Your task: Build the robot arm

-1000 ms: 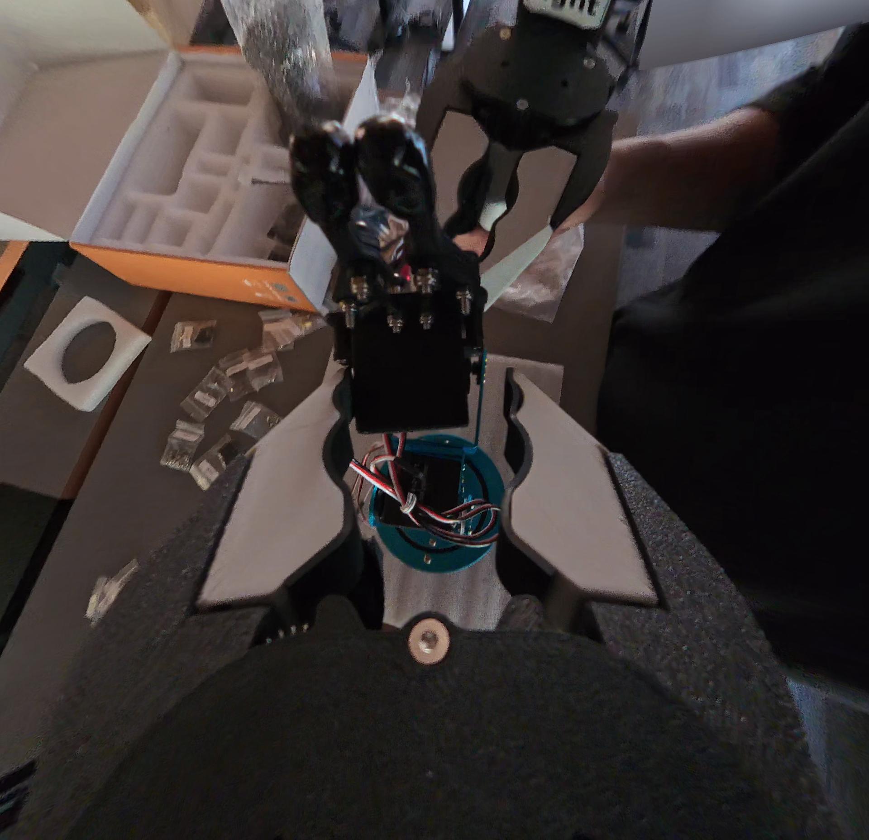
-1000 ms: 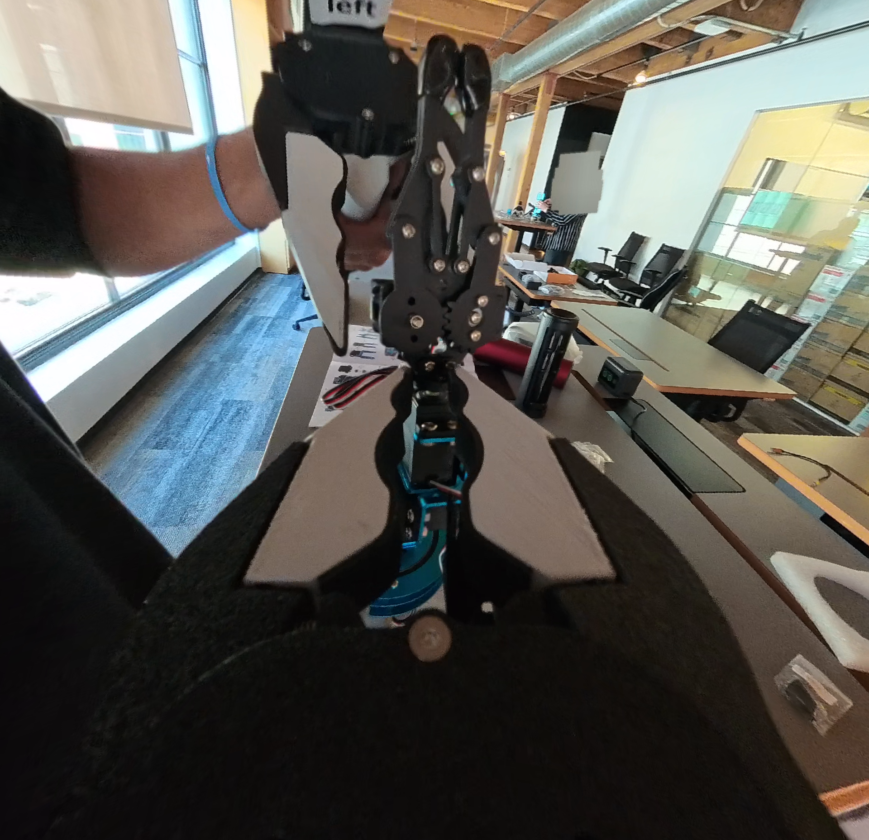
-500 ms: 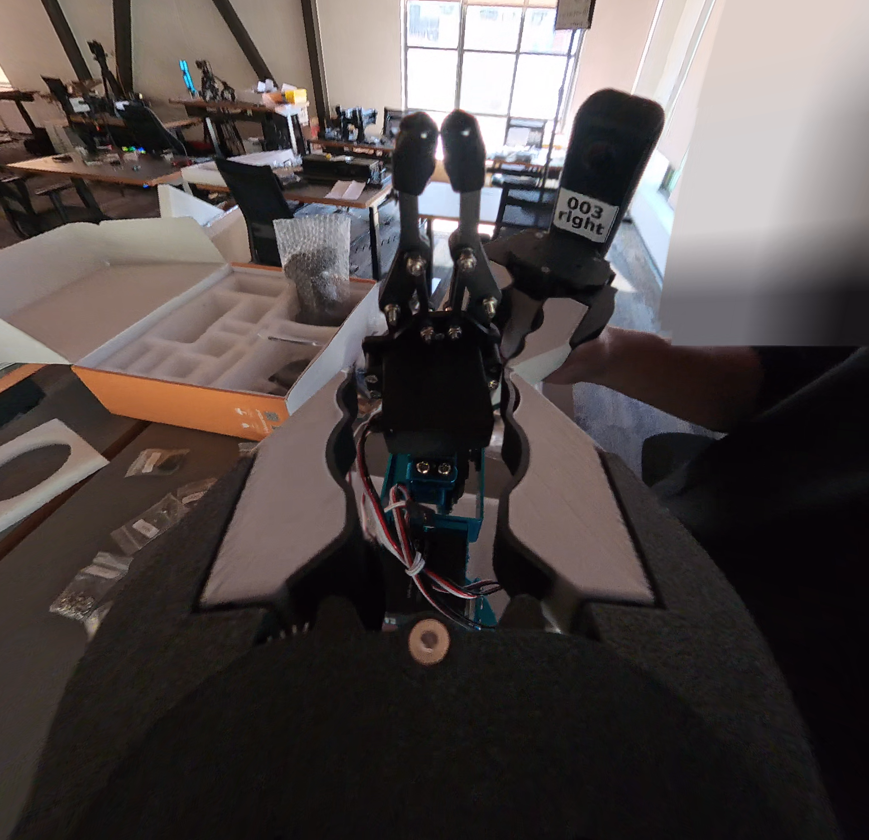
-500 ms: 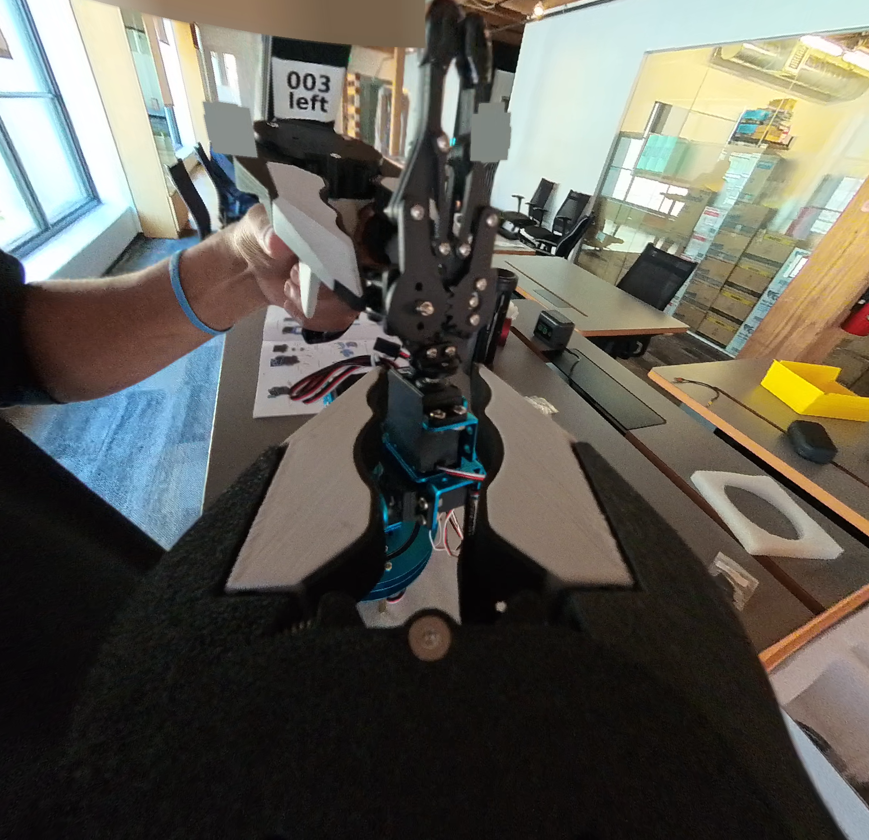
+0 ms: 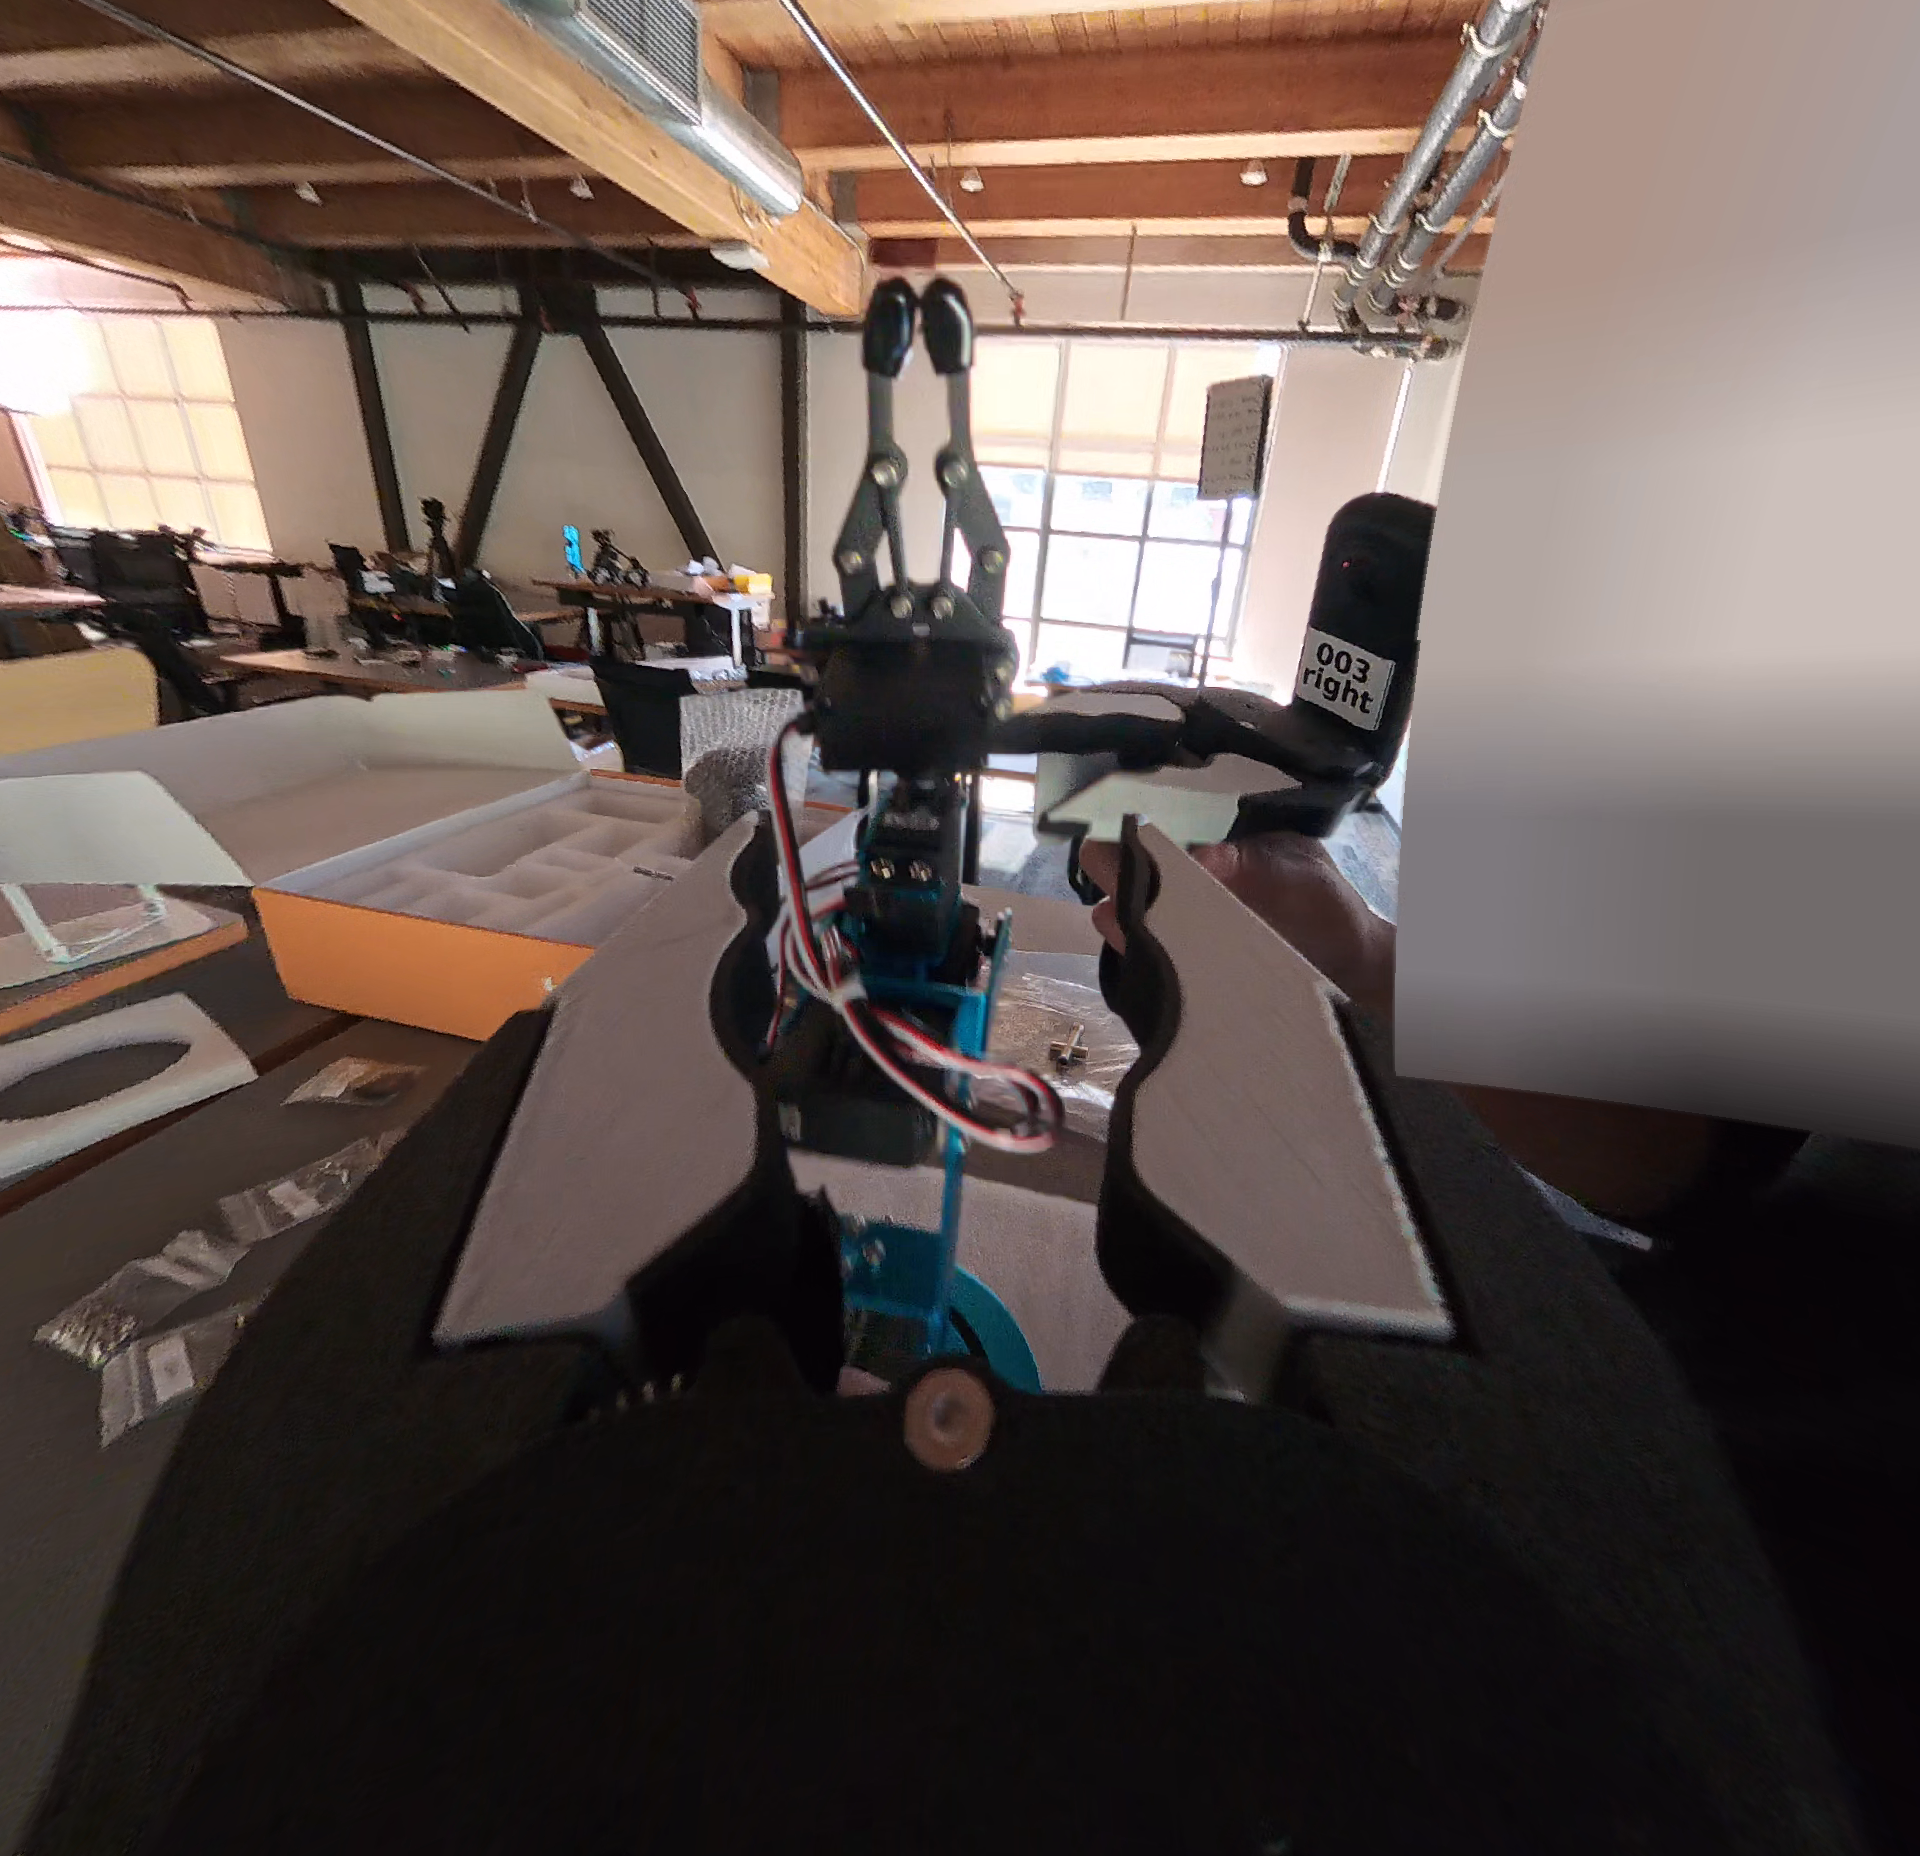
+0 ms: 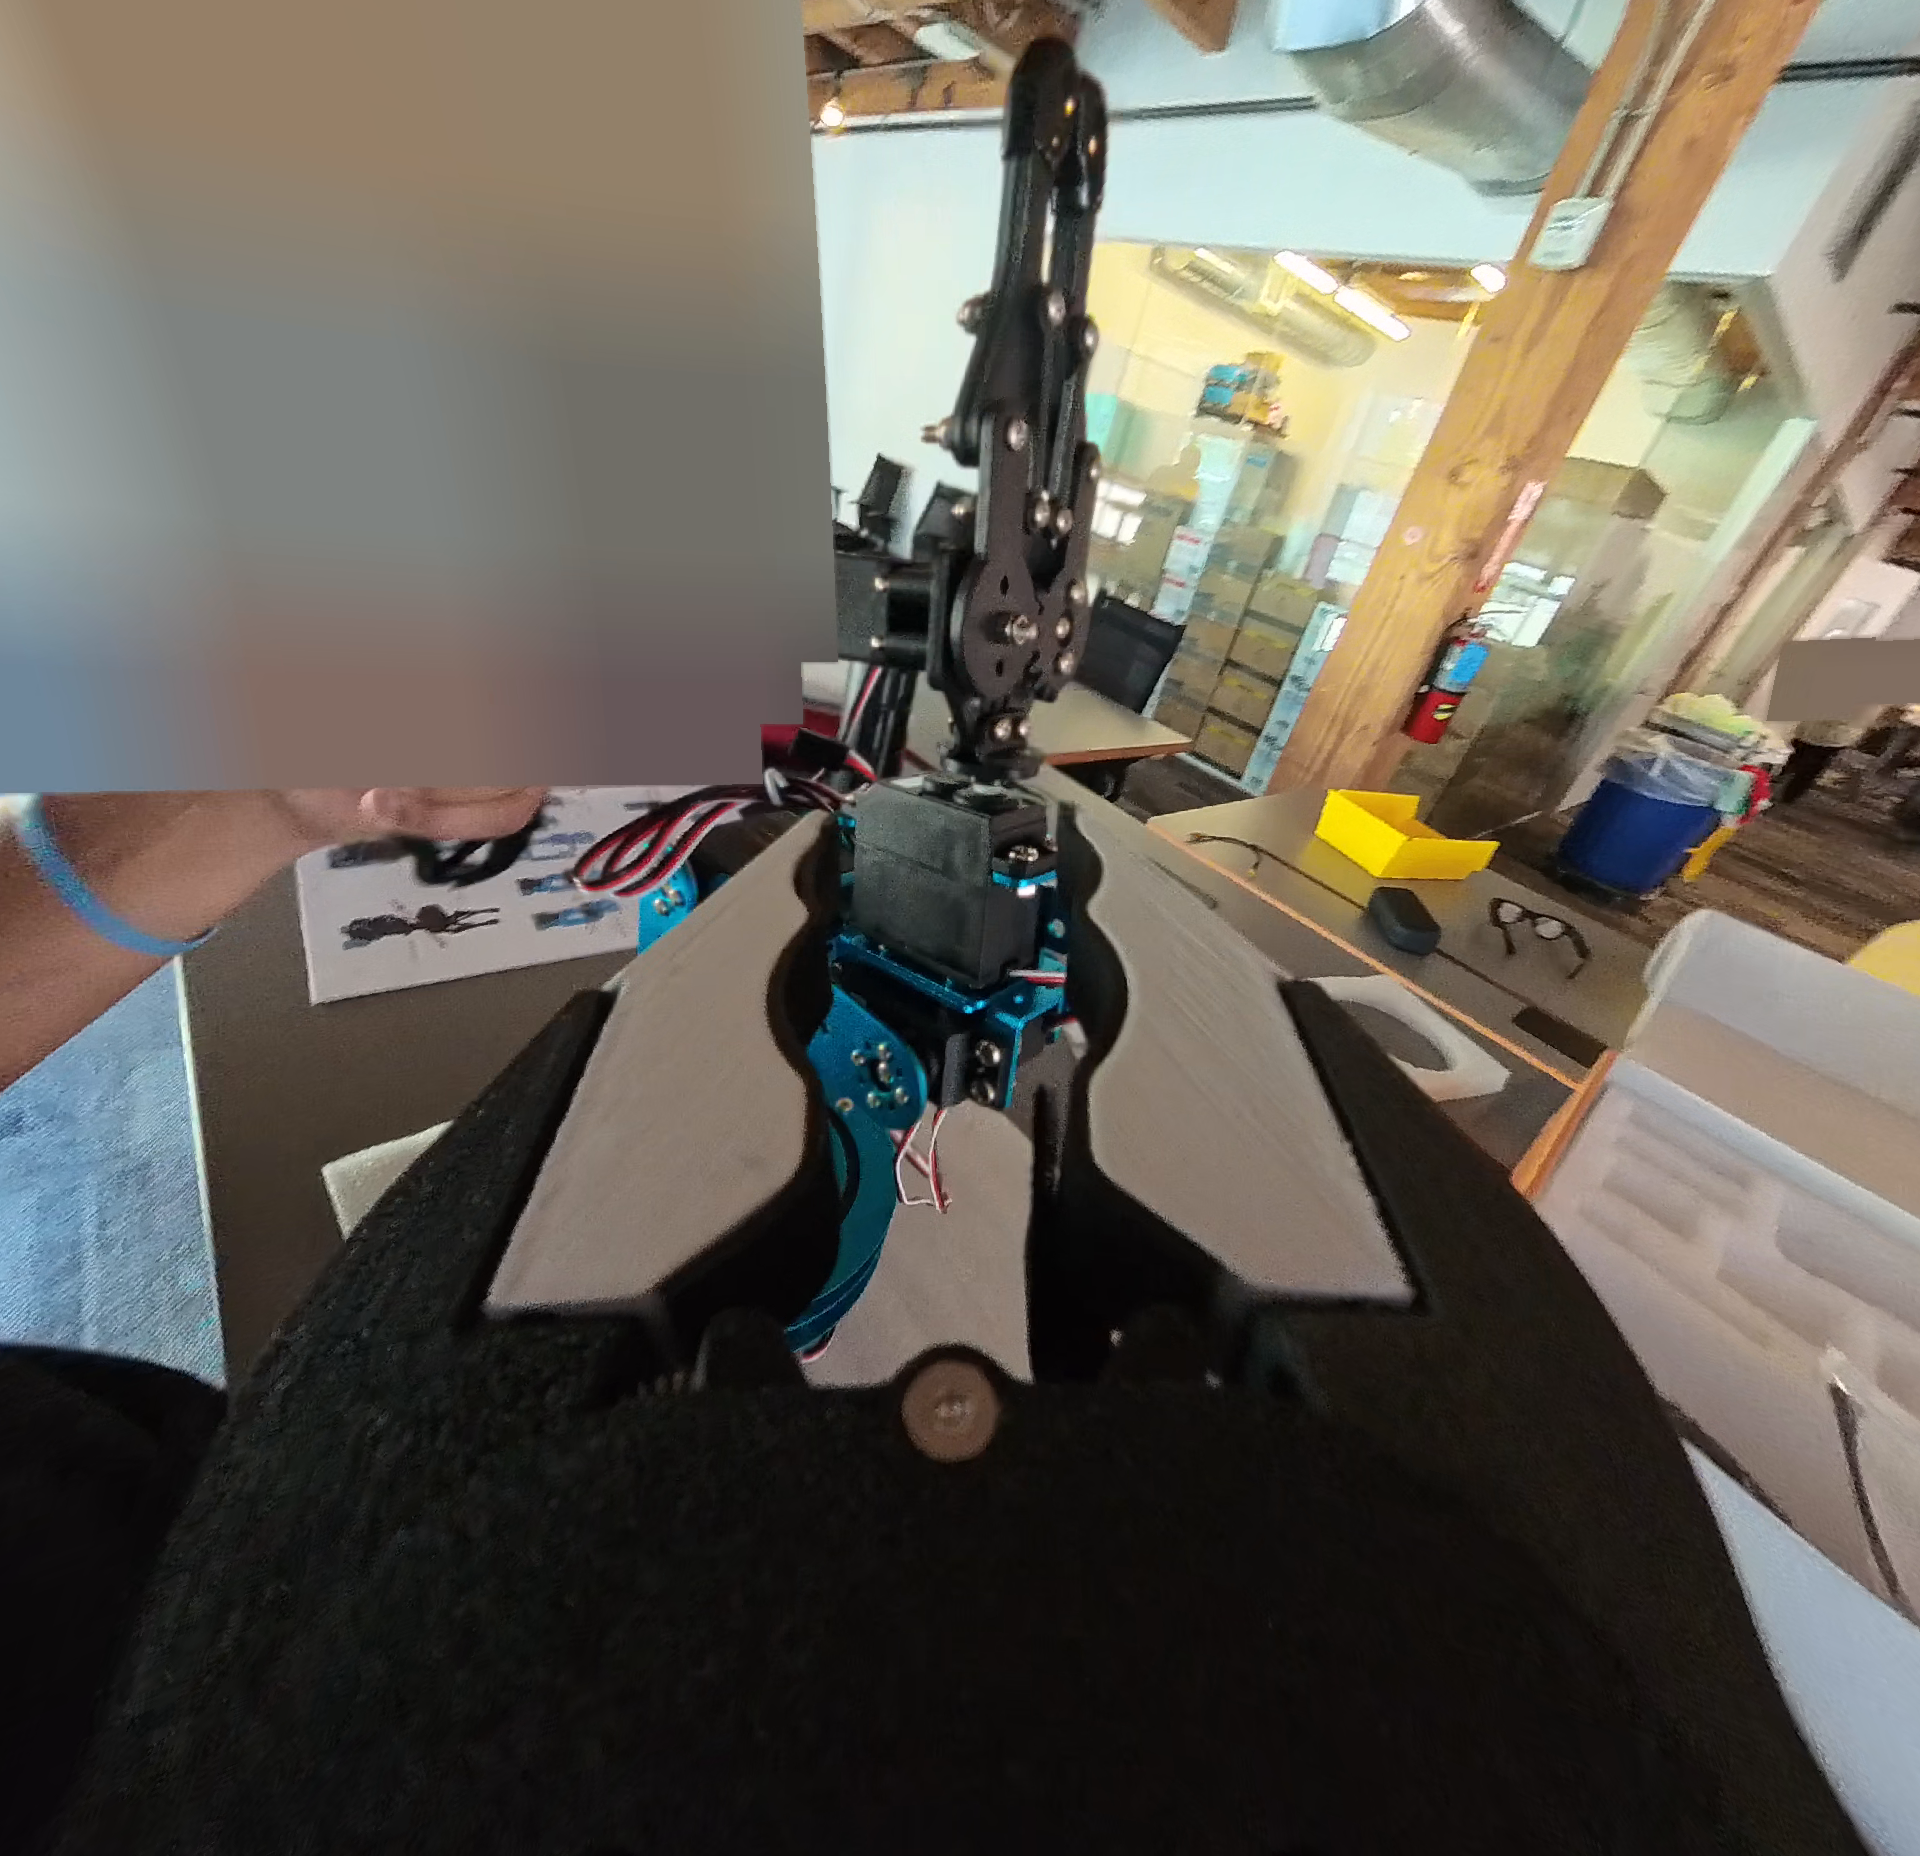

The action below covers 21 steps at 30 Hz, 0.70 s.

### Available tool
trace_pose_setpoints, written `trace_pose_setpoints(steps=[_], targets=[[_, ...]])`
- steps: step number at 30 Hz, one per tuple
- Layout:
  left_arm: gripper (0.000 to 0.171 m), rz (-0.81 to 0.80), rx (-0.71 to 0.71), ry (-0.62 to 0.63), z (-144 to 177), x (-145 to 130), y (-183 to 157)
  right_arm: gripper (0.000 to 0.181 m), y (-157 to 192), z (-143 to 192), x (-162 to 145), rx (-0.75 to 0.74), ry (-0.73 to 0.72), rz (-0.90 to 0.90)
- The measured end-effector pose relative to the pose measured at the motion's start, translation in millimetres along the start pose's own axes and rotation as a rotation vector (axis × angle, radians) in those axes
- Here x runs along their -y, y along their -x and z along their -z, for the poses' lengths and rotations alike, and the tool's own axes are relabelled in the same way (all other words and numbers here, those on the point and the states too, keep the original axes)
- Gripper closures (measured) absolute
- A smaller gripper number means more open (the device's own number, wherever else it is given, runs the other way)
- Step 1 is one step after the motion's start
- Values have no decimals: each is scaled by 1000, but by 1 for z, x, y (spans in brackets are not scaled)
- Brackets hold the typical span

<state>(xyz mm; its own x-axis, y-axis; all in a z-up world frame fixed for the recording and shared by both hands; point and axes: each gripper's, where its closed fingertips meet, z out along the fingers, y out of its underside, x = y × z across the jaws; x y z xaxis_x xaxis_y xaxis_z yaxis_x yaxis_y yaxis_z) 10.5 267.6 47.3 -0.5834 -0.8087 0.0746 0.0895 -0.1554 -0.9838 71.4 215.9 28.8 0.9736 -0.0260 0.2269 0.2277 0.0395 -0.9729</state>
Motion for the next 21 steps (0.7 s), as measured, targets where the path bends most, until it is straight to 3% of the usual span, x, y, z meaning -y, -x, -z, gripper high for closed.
trace_pose_setpoints(steps=[9, 21], targets=[[121, -36, 175, 25, 58, -54, -18, 142, -1, 23, 1, -100, -29, -32], [128, -11, 159, 33, 61, -53, -16, 150, 7, 19, 9, -112, 25, -28]])
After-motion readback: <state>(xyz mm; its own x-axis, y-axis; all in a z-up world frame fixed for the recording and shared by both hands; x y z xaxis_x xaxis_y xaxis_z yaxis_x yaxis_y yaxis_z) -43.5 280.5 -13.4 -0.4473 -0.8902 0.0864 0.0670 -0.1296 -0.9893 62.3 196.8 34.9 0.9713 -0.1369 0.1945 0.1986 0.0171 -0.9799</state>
